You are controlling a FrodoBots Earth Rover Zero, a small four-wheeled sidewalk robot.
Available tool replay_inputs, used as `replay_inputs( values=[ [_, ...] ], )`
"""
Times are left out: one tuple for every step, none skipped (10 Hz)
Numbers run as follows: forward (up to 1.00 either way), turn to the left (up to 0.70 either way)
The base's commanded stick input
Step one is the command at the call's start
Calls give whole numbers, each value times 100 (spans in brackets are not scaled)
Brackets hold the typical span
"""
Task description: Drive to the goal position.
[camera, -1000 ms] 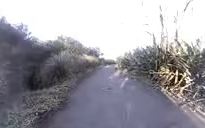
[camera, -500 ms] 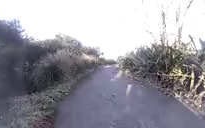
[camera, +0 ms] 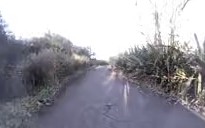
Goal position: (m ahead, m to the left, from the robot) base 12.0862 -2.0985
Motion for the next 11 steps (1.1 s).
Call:
replay_inputs(
  values=[
    [85, 0],
    [85, 0],
    [85, 0],
    [85, 0],
    [85, 0],
    [85, 0],
    [85, 0],
    [85, 0],
    [85, 0],
    [85, 0],
    [85, 0]
  ],
)
